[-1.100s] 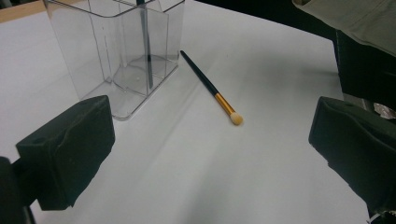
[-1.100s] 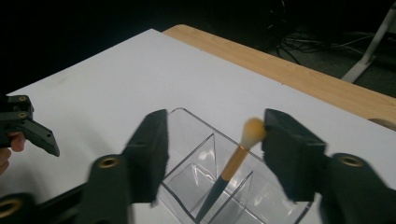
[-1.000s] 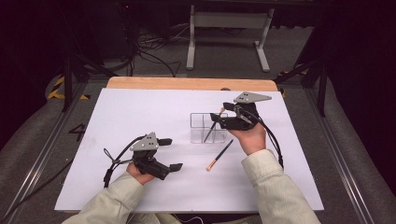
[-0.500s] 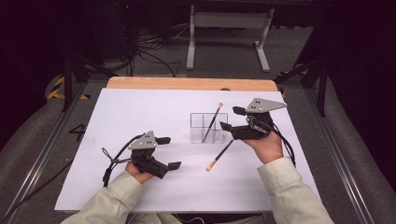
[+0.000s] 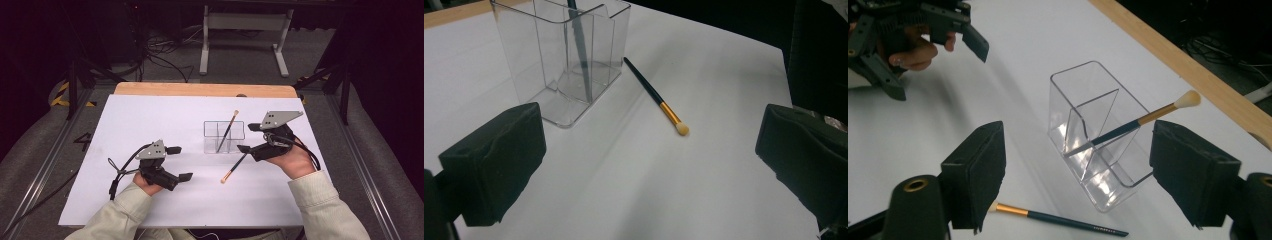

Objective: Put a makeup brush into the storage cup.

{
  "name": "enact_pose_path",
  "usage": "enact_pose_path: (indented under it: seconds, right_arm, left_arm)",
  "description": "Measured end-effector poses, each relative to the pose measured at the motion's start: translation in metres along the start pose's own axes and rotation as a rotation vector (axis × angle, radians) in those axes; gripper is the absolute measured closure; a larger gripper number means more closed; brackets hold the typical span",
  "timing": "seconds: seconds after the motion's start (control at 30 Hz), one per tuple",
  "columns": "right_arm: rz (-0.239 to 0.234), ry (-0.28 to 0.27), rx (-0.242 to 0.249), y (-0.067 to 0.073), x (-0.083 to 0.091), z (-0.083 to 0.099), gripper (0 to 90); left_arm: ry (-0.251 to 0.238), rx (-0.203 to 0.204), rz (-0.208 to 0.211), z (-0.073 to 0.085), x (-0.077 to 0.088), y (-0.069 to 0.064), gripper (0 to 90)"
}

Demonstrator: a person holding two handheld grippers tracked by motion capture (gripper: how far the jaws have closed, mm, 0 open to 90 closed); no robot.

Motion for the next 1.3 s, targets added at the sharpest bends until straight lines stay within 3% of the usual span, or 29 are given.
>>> enact_pose_path:
  seconds: [0.23, 0.4, 0.5, 1.13, 1.3]
  right_arm:
    - [-0.035, 0.081, 0.05, 0.003, -0.004, -0.001, 22.9]
    - [-0.047, 0.113, 0.058, 0.002, -0.005, -0.002, 22.4]
    - [-0.071, 0.161, 0.066, 0.001, -0.008, 0.0, 22.3]
    - [-0.134, 0.298, 0.105, -0.001, -0.03, 0.002, 22.5]
    - [-0.136, 0.314, 0.097, -0.002, -0.033, 0.003, 22.5]
  left_arm:
    - [0.004, -0.003, 0.007, 0.001, 0.003, 0.0, 0.3]
    - [0.008, -0.002, -0.002, 0.003, 0.006, 0.001, 0.3]
    - [0.009, 0.009, -0.006, 0.005, 0.008, 0.002, 0.3]
    - [0.014, 0.023, -0.057, 0.015, 0.027, 0.003, 0.3]
    - [0.017, 0.027, -0.07, 0.018, 0.031, 0.003, 0.3]
Point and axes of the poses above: each handheld gripper's, and its own axes: x roughly backward along the jaws, z roughly out of its underside, y roughly to its left, the point moved 3 cm from there along -x, roughly forward along the jaws, and after that the axes turned 8 degrees about -z, right-handed, at the moved point
